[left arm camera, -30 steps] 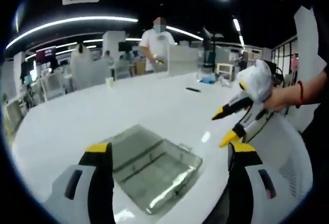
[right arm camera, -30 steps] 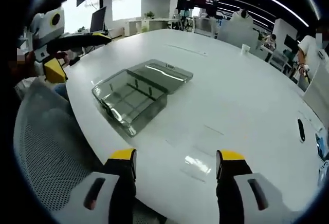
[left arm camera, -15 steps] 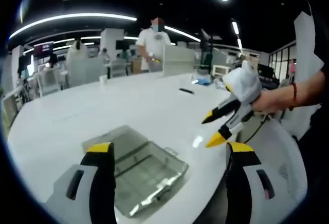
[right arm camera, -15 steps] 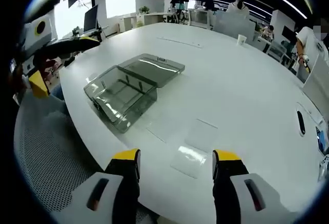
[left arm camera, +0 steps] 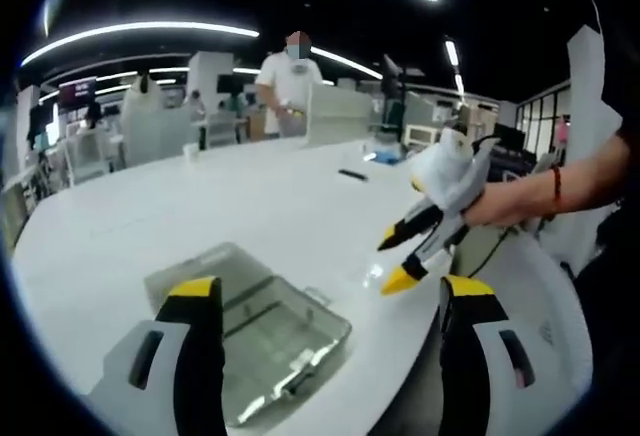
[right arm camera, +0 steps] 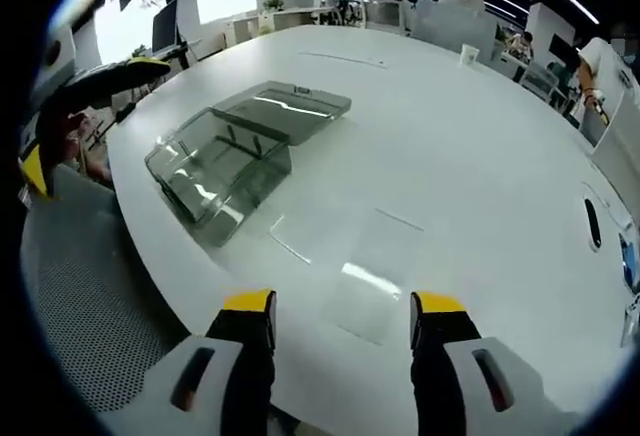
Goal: Insert the divider into the dual guide fixture by aligning both edges with the guide slots and pushing it downward to the bottom, including one-sided entry, uneven engagement, binding, and posture correction.
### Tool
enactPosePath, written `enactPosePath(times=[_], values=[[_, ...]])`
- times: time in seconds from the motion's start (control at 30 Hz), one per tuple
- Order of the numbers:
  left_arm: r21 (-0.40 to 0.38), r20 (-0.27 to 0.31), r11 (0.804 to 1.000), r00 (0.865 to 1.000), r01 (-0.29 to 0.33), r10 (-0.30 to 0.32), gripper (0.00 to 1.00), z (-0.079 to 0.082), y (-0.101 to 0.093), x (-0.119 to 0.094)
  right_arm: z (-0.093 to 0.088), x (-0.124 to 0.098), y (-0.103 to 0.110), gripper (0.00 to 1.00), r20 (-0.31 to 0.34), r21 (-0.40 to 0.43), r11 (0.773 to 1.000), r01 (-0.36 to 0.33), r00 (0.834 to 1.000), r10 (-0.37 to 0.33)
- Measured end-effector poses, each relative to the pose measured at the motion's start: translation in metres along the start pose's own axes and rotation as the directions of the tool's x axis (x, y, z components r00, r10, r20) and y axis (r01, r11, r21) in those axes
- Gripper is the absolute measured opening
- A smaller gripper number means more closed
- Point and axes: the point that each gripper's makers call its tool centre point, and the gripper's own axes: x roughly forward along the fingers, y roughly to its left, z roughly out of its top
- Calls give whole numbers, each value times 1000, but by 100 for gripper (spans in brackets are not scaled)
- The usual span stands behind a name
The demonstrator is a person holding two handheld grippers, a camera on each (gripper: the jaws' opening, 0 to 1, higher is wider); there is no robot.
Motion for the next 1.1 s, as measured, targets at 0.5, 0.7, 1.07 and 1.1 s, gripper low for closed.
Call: enactPosePath(times=[0.5,0.7,1.07,1.1], values=[[-17,-26,1000,1000,1,-2,86,-9,-6,-2,-6,12,-6,45,-43,21,1000,7,999,-6],[-22,-30,1000,1000,-5,5,85,-10,-3,-2,-7,17,-8,43,-65,11,1000,27,998,-27],[-56,-53,998,999,-10,7,83,-19,3,-4,-10,27,-11,42,-92,26,999,32,995,-29],[-51,-53,999,999,-9,6,83,-19,4,-4,-8,27,-11,40,-81,46,999,25,996,-22]])
